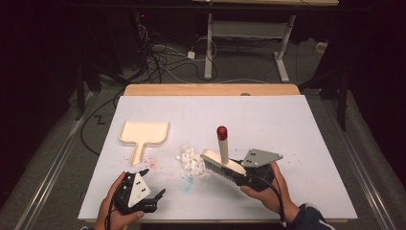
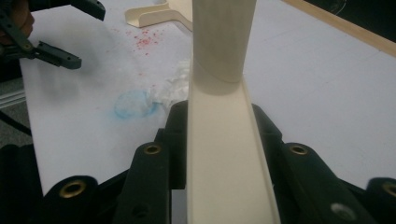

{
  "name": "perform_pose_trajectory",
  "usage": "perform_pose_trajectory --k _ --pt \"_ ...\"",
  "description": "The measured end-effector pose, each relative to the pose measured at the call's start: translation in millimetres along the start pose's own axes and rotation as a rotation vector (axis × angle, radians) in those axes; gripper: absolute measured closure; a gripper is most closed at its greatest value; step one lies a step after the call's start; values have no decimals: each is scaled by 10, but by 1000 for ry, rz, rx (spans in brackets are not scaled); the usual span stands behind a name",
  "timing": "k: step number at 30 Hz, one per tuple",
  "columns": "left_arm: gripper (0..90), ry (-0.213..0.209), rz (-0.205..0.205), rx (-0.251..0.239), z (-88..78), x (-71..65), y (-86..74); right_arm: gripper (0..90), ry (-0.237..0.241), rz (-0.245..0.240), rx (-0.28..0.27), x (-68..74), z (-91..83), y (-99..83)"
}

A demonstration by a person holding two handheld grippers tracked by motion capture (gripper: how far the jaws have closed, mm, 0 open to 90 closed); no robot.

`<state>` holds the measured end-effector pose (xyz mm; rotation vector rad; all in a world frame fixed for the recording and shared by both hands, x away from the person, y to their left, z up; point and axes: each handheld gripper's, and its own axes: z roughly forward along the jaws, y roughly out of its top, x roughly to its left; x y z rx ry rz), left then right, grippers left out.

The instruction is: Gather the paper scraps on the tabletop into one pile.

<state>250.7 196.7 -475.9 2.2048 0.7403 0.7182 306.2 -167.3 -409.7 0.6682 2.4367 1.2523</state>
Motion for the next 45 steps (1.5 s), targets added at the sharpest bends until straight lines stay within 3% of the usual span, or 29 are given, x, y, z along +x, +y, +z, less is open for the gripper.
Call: perform_pose_trajectory --k 6,13,19,22,25,33,39,45 --pt "174 3 2 4 -2 -6 0 681 -11 13 -39 -107 -330 -56" --pt "173 10 3 6 -6 4 1 681 -52 12 -36 -251 -625 -183" --pt "174 13 4 12 -1 4 4 680 -33 -2 -15 -343 -853 -307" --pt "174 14 3 13 -1 5 4 680 21 8 11 -384 -921 -387" --pt "174 14 3 17 2 7 3 680 94 8 53 -434 -938 -473" --pt "173 1 10 21 16 7 4 680 229 -1 113 -603 -945 -577" --pt "174 -4 17 24 22 3 7 678 242 11 173 -746 -856 -609" --pt "174 -8 26 35 41 -8 15 675 212 9 208 -926 -765 -587"
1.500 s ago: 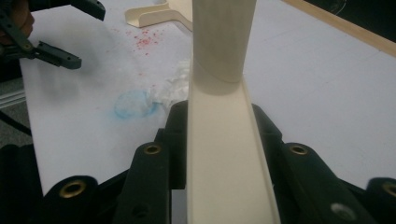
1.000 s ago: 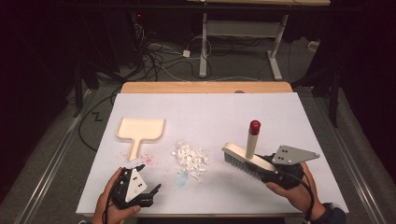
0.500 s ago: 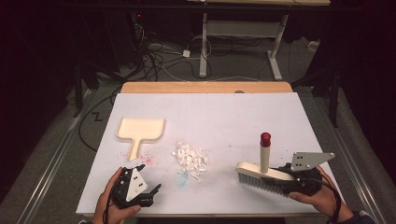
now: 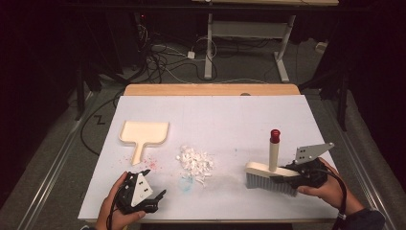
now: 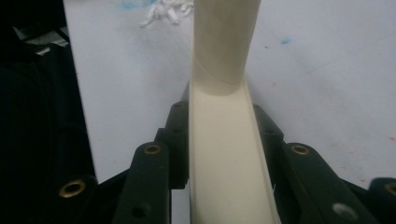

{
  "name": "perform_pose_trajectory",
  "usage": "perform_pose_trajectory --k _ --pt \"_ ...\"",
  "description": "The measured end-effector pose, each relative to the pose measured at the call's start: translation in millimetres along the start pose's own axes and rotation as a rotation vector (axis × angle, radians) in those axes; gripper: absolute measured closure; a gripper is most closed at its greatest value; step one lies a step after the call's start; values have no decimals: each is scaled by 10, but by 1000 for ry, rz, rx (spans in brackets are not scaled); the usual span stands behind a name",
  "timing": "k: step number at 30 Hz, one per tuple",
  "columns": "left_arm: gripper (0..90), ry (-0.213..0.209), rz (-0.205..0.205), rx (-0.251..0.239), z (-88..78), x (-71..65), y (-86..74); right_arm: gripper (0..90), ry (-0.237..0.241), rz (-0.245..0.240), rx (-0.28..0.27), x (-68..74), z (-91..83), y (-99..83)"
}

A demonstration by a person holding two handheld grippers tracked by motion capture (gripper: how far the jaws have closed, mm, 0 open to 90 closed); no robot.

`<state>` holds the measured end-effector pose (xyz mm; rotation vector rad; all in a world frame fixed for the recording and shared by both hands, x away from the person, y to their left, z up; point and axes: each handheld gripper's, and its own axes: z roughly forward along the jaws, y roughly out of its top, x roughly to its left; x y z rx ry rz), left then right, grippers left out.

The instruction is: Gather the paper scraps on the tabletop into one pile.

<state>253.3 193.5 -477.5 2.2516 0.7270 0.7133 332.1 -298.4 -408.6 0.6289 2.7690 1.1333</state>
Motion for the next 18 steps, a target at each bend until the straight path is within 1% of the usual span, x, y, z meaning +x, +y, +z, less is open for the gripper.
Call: perform_pose_trajectory --k 2,3,5,6,7,9,11,13,14,18 --pt "174 -1 1 3 7 0 1 666 -2 -8 16 -73 13 22" --pt "174 -2 1 4 11 0 1 656 7 -4 23 -118 23 30" --pt "174 -5 4 7 17 0 0 638 -5 -22 43 -191 46 51" --pt "174 -6 4 8 21 -1 0 630 -6 -40 51 -232 63 64" --pt "174 -6 6 9 24 -3 0 620 1 -41 56 -265 81 77" --pt "174 -7 8 12 25 -6 1 604 -3 -46 61 -328 113 106" --pt "174 -8 11 14 22 -7 0 598 -8 -55 78 -369 146 131" --pt "173 -9 13 17 23 -6 -1 594 4 -65 85 -397 179 156" --pt "174 -8 10 15 26 -8 -1 586 -2 -73 94 -406 194 169" --pt "174 -12 13 16 32 -15 0 545 -26 -59 110 -494 257 194"
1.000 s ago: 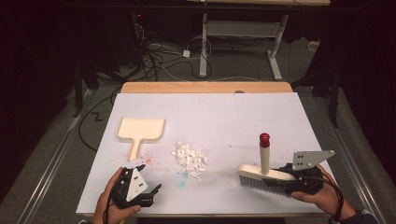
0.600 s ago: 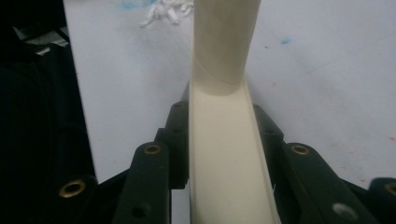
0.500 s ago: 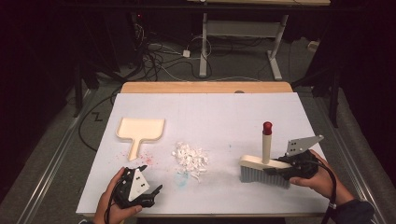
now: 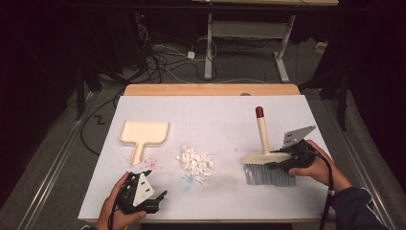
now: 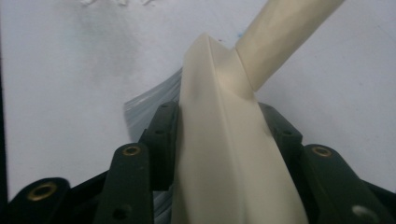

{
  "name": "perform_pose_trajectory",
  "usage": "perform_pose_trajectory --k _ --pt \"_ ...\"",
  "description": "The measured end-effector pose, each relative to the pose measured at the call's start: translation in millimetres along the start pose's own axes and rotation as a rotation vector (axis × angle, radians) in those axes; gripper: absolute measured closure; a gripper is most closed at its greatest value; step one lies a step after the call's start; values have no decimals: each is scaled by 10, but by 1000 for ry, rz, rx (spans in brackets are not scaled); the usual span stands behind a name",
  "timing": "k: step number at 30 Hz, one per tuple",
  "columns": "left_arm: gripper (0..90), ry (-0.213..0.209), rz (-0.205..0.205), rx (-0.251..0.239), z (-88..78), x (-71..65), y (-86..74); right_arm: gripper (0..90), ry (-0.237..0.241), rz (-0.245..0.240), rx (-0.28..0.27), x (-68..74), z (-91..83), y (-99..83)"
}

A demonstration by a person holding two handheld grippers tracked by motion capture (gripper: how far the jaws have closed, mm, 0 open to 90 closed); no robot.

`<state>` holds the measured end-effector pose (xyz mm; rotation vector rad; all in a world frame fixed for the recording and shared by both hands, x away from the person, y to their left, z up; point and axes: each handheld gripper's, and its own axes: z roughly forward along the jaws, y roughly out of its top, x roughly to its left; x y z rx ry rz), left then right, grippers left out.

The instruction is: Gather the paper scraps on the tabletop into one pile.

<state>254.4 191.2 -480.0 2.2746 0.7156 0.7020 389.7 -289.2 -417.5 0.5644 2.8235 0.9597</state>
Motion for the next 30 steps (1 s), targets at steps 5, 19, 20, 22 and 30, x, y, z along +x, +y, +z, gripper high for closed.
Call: perform_pose_trajectory --k 5,19,20,22,30 --pt "174 -3 -1 0 4 1 -2 470 -31 27 10 -136 19 1" --pt "174 -7 2 1 10 -5 3 517 -287 91 -94 -208 -103 -22" --pt "174 -7 1 1 11 -4 2 516 -301 99 -109 -205 -108 -16" --pt "174 -7 0 0 14 -2 2 498 -320 100 -137 -194 -109 3" --pt "174 -5 2 5 21 -12 7 390 -395 148 -249 -152 -175 125"
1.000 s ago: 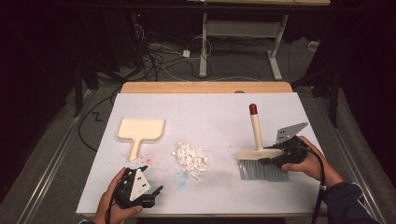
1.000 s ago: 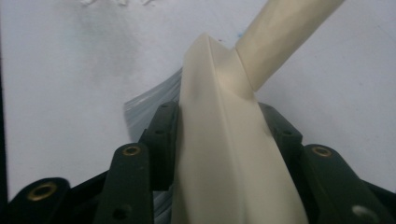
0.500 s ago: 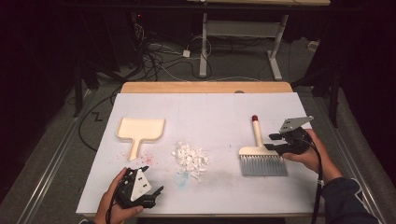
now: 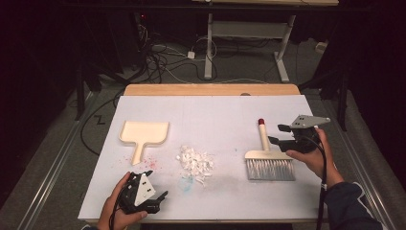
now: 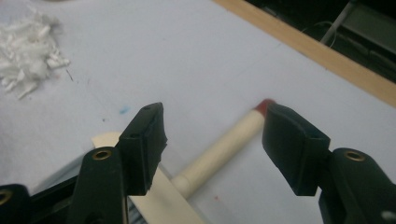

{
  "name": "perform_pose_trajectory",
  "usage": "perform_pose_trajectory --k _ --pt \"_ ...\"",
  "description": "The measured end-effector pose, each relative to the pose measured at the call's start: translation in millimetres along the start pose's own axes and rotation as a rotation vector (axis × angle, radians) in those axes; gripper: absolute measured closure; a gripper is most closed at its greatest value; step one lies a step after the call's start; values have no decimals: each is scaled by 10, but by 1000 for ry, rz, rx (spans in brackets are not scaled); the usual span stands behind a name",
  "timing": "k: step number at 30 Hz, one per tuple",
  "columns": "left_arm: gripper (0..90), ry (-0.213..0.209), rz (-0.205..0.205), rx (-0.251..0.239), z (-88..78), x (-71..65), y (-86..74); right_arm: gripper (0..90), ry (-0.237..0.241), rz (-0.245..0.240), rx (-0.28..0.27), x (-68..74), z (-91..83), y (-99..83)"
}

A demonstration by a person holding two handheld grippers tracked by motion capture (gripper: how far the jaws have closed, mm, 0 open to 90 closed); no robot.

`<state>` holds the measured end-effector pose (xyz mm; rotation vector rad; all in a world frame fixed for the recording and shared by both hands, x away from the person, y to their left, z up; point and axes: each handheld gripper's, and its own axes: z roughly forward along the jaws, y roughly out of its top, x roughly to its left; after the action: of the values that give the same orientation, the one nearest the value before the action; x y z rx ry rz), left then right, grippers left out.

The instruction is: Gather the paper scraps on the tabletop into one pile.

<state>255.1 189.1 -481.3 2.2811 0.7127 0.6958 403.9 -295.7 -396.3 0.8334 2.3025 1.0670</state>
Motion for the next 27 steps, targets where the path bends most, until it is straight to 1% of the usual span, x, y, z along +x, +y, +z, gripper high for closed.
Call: perform_pose_trajectory --k 2,4,6,7,9,12,14,16,19,24,27 --pt "174 -1 -1 -1 -2 1 0 357 -34 5 -28 32 -9 38" --pt "174 1 -3 -2 1 3 2 338 -53 7 -38 61 -6 71" --pt "174 0 -4 -3 5 5 2 310 -83 10 -58 91 1 99" --pt "174 0 -4 0 8 6 2 305 -90 16 -71 98 3 110" --pt "174 -1 -5 1 13 8 2 268 -124 33 -94 119 20 135" --pt "174 -1 -4 1 12 7 3 241 -162 47 -122 156 33 161" --pt "174 -1 -5 0 8 9 0 233 -155 60 -142 176 22 164" --pt "174 -1 -6 1 8 15 -3 233 -181 62 -151 201 0 159" --pt "174 -1 -7 -1 7 16 -3 231 -196 70 -180 242 -61 144" --pt "174 0 -8 -3 1 17 -3 171 -215 72 -201 313 -163 124" --pt "174 0 -8 -3 0 15 -2 166 -221 67 -214 373 -208 115"
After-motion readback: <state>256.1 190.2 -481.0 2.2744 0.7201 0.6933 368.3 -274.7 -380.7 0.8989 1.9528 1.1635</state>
